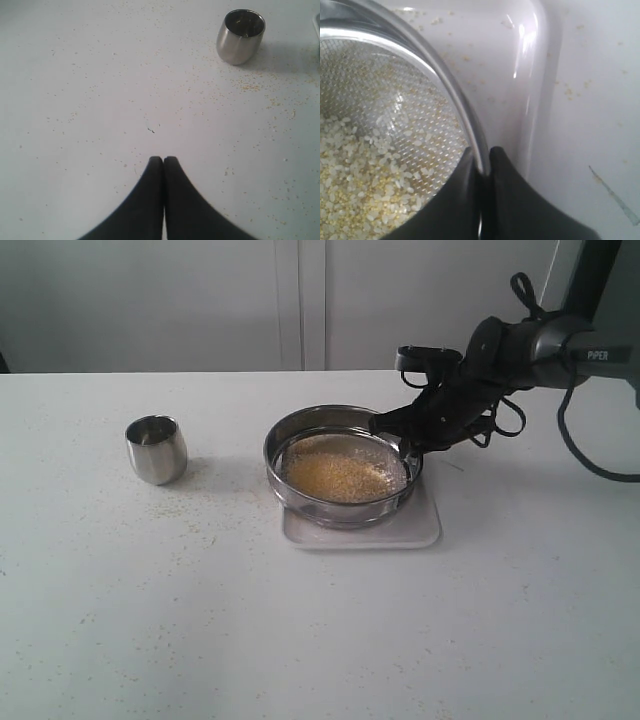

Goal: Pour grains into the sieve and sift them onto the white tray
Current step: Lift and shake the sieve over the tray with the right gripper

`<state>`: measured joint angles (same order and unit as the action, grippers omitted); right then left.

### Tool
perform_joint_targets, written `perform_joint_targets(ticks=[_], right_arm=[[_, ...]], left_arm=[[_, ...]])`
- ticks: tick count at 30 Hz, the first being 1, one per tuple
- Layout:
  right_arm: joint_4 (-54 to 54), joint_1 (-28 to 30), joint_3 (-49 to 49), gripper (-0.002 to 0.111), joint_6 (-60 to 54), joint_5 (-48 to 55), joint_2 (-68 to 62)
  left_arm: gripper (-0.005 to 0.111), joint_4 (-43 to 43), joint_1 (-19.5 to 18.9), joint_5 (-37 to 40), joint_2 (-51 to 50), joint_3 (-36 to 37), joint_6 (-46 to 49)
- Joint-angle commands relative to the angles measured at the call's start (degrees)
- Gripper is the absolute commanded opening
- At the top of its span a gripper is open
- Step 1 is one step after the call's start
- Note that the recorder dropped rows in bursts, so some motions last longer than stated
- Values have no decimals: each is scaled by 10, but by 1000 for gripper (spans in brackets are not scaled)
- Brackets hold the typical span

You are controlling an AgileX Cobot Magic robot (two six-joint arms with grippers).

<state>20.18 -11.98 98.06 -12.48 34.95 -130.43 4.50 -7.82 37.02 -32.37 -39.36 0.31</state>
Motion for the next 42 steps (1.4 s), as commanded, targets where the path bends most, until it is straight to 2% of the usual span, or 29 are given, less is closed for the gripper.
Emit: perform_joint_targets(ticks=[1,15,29,36,39,42], right_arm=[[1,1,2,0,7,6,27],[-17,19,0,0,39,85,48],[-40,19,-62,0,98,85,119],[-42,17,-81,0,129,30,145],[-42,17,-77,0,151,-19,130],[-45,17,-58,0,158,-14,104]], left_arm=[[0,-1,0,3,3,2,2],[0,-1,0,3,3,2,2],[0,-1,0,3,3,2,2],[0,-1,0,3,3,2,2],[0,-1,0,3,3,2,2],[0,-1,0,3,3,2,2]])
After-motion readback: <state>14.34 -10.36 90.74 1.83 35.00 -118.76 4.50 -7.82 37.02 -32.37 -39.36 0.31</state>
